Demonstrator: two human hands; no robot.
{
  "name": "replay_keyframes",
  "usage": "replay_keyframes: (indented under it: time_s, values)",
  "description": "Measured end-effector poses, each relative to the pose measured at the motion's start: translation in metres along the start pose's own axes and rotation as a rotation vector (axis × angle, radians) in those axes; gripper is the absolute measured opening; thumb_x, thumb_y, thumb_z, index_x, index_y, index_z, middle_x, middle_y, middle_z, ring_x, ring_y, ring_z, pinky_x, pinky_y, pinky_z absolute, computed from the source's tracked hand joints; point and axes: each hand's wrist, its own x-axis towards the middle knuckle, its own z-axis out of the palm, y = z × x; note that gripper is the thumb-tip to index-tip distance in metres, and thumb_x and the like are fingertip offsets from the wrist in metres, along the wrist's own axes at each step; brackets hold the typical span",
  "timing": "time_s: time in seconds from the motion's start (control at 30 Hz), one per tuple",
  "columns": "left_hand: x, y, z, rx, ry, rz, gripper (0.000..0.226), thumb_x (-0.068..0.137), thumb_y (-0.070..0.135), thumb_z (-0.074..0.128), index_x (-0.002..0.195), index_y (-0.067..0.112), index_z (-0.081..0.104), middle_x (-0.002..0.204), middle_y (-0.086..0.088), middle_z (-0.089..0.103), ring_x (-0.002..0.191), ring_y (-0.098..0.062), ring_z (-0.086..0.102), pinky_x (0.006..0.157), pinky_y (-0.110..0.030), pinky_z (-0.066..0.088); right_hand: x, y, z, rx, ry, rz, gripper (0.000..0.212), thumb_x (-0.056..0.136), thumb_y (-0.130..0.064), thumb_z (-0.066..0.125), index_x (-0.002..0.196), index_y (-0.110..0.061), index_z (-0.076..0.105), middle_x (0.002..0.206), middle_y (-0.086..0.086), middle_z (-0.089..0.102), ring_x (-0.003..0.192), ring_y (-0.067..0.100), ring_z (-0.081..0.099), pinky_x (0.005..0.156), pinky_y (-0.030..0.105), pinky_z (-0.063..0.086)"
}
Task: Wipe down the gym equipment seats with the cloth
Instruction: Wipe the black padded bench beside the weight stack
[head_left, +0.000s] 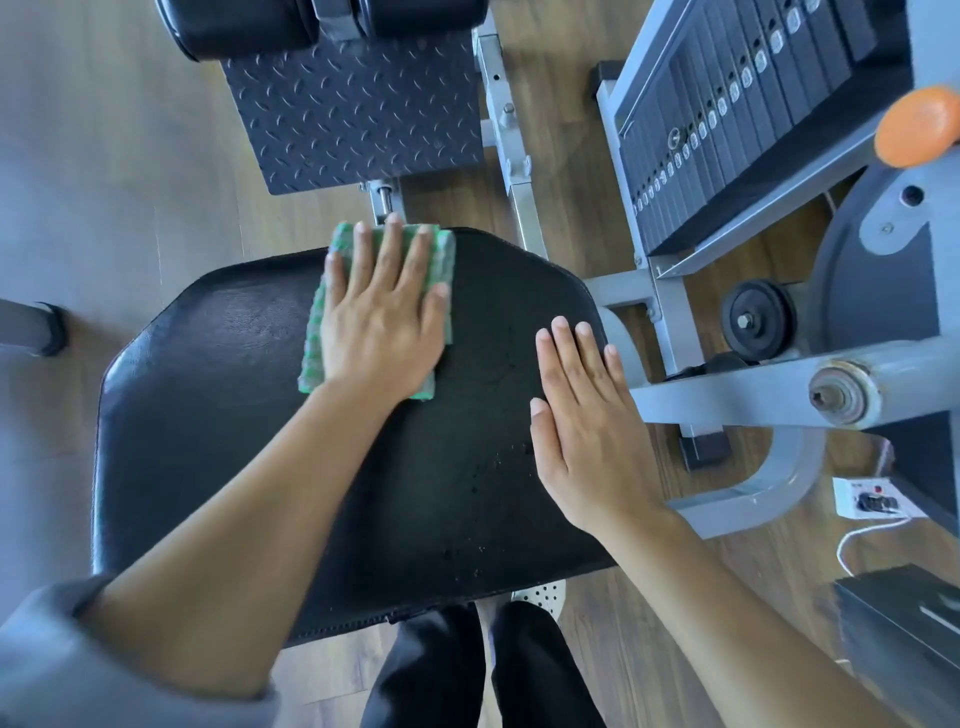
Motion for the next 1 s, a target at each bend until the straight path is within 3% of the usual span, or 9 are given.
replay_keyframes:
  time_s: [0.1,0.2,0.4,0.47,0.6,0.67,0.83,0.9,1.0]
  values:
    - [-0.006,0.027,0.007,0.009,-0.01,0.181,0.059,0.097,0.044,0.016,0.153,0.023,0.016,0.161,-0.002,0.008,0.148,-0.025,0.001,0.119,-0.045,-0.001,0.0,0.001,-0.001,0.007,-0.004,-0.007,0.056,0.099,-0.028,0.018,0.149,-0.003,0.026,0.158,0.011,0.019,0.148,0.024,0.009,0.12,0.043,0.009]
    - [-0.038,0.011,0.005,0.034,-0.033,0.337,0.057,0.099,0.044,0.016,0.152,0.024,0.018,0.16,0.001,0.008,0.148,-0.022,0.002,0.119,-0.042,0.0,0.0,0.001,-0.001,0.009,-0.021,-0.012,0.057,0.099,-0.029,0.017,0.15,-0.004,0.024,0.159,0.01,0.017,0.148,0.023,0.008,0.12,0.043,0.009]
    - [0.001,-0.004,-0.001,0.018,0.011,0.042,0.061,0.095,0.044,0.016,0.152,0.023,0.018,0.16,-0.002,0.01,0.148,-0.026,0.004,0.119,-0.045,0.001,0.001,0.002,0.0,0.012,-0.009,-0.004,0.056,0.1,-0.029,0.018,0.15,-0.005,0.024,0.159,0.01,0.018,0.148,0.023,0.01,0.12,0.043,0.01]
    - [0.009,0.02,0.003,0.007,0.001,0.096,0.06,0.096,0.043,0.016,0.152,0.023,0.016,0.161,-0.002,0.009,0.148,-0.025,0.002,0.119,-0.045,-0.001,0.001,0.001,0.0,0.007,-0.004,-0.004,0.056,0.099,-0.028,0.019,0.15,-0.004,0.026,0.158,0.01,0.019,0.148,0.023,0.01,0.12,0.044,0.012]
    - [-0.024,0.017,0.006,0.025,-0.025,0.384,0.056,0.099,0.042,0.017,0.152,0.023,0.021,0.16,0.0,0.012,0.148,-0.022,0.005,0.12,-0.043,0.002,0.0,0.002,-0.001,0.002,-0.015,-0.011,0.056,0.099,-0.027,0.019,0.15,-0.003,0.025,0.159,0.011,0.018,0.148,0.023,0.009,0.119,0.045,0.014]
    - [-0.031,-0.005,0.001,0.037,-0.035,0.353,0.056,0.099,0.043,0.018,0.152,0.025,0.021,0.16,0.002,0.011,0.148,-0.02,0.004,0.119,-0.042,0.001,0.0,0.002,-0.001,0.008,-0.013,-0.008,0.056,0.1,-0.027,0.018,0.15,-0.004,0.025,0.158,0.011,0.018,0.148,0.023,0.01,0.119,0.046,0.015]
    - [0.011,0.002,0.0,0.019,-0.001,0.054,0.059,0.096,0.043,0.016,0.152,0.024,0.016,0.161,-0.001,0.008,0.148,-0.024,0.002,0.119,-0.044,-0.002,0.0,0.001,0.0,0.002,-0.009,-0.003,0.056,0.1,-0.028,0.017,0.15,-0.004,0.024,0.159,0.01,0.019,0.148,0.023,0.01,0.119,0.045,0.014]
    - [0.011,0.026,0.004,0.002,-0.003,0.111,0.06,0.097,0.042,0.015,0.153,0.022,0.015,0.161,-0.002,0.008,0.148,-0.025,0.001,0.118,-0.044,-0.002,-0.001,0.001,-0.001,-0.005,-0.006,-0.003,0.056,0.1,-0.028,0.018,0.149,-0.003,0.027,0.158,0.011,0.02,0.148,0.023,0.011,0.119,0.045,0.014]
    - [-0.019,0.031,0.008,-0.002,-0.007,0.332,0.057,0.099,0.042,0.017,0.152,0.021,0.023,0.16,-0.002,0.014,0.148,-0.025,0.006,0.119,-0.045,0.003,0.0,0.001,-0.001,-0.01,-0.006,-0.011,0.056,0.099,-0.027,0.019,0.149,-0.003,0.028,0.158,0.011,0.02,0.148,0.023,0.01,0.119,0.044,0.013]
